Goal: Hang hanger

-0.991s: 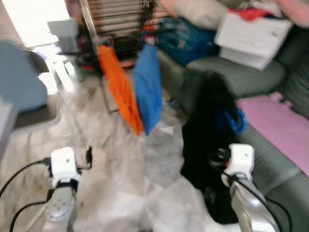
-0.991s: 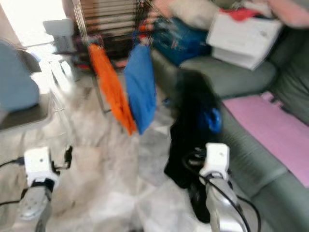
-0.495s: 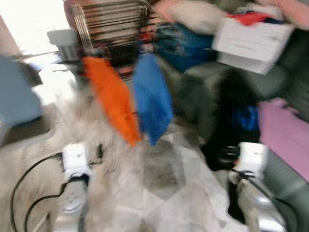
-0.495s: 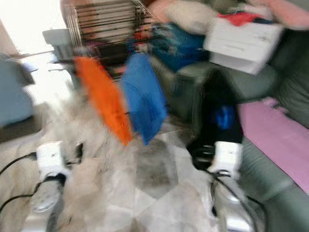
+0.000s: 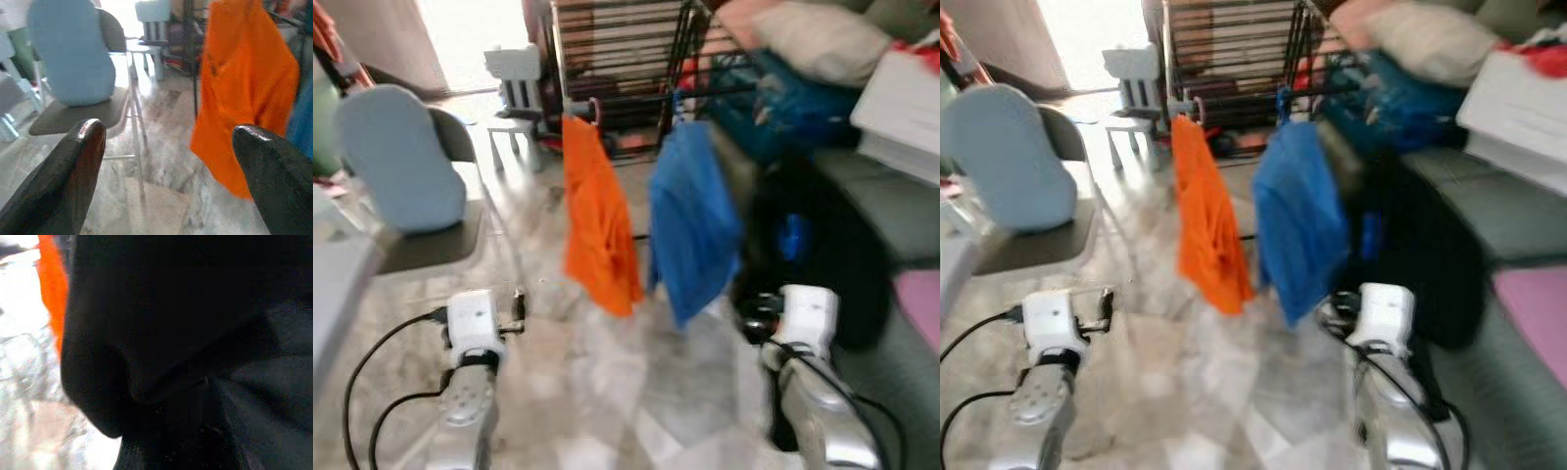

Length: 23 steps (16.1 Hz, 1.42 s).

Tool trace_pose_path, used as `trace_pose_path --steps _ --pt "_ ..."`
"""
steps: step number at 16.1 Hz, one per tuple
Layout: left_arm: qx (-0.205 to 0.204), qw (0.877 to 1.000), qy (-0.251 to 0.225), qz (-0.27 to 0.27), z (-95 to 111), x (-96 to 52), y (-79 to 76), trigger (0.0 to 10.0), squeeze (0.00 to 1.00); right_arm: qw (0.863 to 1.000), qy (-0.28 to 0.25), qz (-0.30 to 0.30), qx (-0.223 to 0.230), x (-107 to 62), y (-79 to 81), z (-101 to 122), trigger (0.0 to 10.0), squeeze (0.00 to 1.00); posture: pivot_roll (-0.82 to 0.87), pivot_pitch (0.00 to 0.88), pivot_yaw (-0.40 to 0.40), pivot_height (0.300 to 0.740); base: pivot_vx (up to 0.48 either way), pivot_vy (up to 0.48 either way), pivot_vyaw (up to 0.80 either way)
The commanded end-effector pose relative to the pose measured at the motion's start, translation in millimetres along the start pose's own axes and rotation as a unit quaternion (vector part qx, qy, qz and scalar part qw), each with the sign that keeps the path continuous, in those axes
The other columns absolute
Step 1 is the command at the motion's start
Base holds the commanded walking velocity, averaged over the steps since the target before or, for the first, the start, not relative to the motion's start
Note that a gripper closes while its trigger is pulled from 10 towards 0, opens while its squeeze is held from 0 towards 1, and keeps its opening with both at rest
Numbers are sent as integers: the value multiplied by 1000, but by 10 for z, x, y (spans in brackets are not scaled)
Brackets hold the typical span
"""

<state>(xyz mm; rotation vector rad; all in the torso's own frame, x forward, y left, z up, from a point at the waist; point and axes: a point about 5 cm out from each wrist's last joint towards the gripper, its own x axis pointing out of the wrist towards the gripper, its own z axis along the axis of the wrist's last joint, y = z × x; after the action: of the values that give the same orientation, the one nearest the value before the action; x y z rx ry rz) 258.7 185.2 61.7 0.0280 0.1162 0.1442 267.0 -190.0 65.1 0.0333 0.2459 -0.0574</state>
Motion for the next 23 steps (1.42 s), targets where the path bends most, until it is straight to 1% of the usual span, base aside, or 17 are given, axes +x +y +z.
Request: trace_pose_path --steps 1,2,3,4,5,6,8,10,11,14,15,17,18,19,20,21,23 --pt "-1 1000 -2 -11 26 20 -82 10000 0 1000 -8 -12 1 6 -73 56 10000 0 -146 0 73 740 431 0 800" --pt "-4 1000 7 -16 10 25 -103 10000 0 1000 4 -5 11 13 -56 28 10000 0 -146 0 75 740 435 0 0" --pt "-22 999 17 -28 -20 19 -152 10000 0 1000 15 6 6 13 -34 -10 10000 0 -146 0 75 740 0 0 0" --pt "-10 1000 9 -26 -6 17 -149 10000 0 1000 18 12 1 17 -22 -21 10000 0 -139 0 74 740 0 0 0" --pt "1 1000 4 -20 12 0 -123 10000 0 1000 18 23 -3 9 2 -23 10000 0 -137 0 74 740 0 0 0" --pt "5 1000 1 -3 34 -30 -43 10000 0 999 13 33 -20 -2 21 -14 10000 0 -130 0 71 740 0 0 0" --pt "10 1000 0 17 35 -94 60 10000 0 999 21 44 -14 -12 46 -28 10000 0 -120 0 62 740 0 0 0" --pt "1 999 10 31 -14 -146 109 10000 0 997 34 67 -30 -17 89 -73 10000 0 -113 0 52 740 0 0 0" --pt "0 999 19 45 -63 -180 135 10000 0 994 36 91 -55 -22 151 -91 10000 0 -97 0 27 740 0 0 0" --pt "-1 998 14 54 -42 -200 114 10000 0 994 26 96 -47 39 216 -25 10000 0 -75 0 5 740 0 0 0" --pt "5 999 4 47 2 -186 86 10000 0 993 29 113 -35 66 277 -8 10000 0 -58 0 -1 740 0 0 0" --pt "5 1000 -5 5 50 -171 -37 10000 0 991 33 127 -29 45 413 -25 10000 0 -56 0 3 740 0 0 0" --pt "-7 1000 6 -17 24 -191 -110 10000 0 988 34 144 -34 -5 503 -58 10000 0 -58 0 11 740 0 0 0" --pt "-4 999 10 -31 -5 -226 -154 10000 0 989 28 141 -41 -35 516 -71 10000 0 -62 0 17 740 0 0 0" --pt "1 1000 11 -28 -18 -240 -150 10000 0 990 27 136 -40 -40 499 -76 10000 0 -65 0 20 740 0 0 0" --pt "7 1000 19 -18 -67 -280 -108 10000 0 991 23 124 -48 -52 437 -83 10000 0 -75 0 29 740 0 0 0" --pt "4 1000 28 -12 -109 -304 -52 10000 0 993 27 108 -38 -44 366 -73 10000 0 -79 0 30 740 0 0 0"
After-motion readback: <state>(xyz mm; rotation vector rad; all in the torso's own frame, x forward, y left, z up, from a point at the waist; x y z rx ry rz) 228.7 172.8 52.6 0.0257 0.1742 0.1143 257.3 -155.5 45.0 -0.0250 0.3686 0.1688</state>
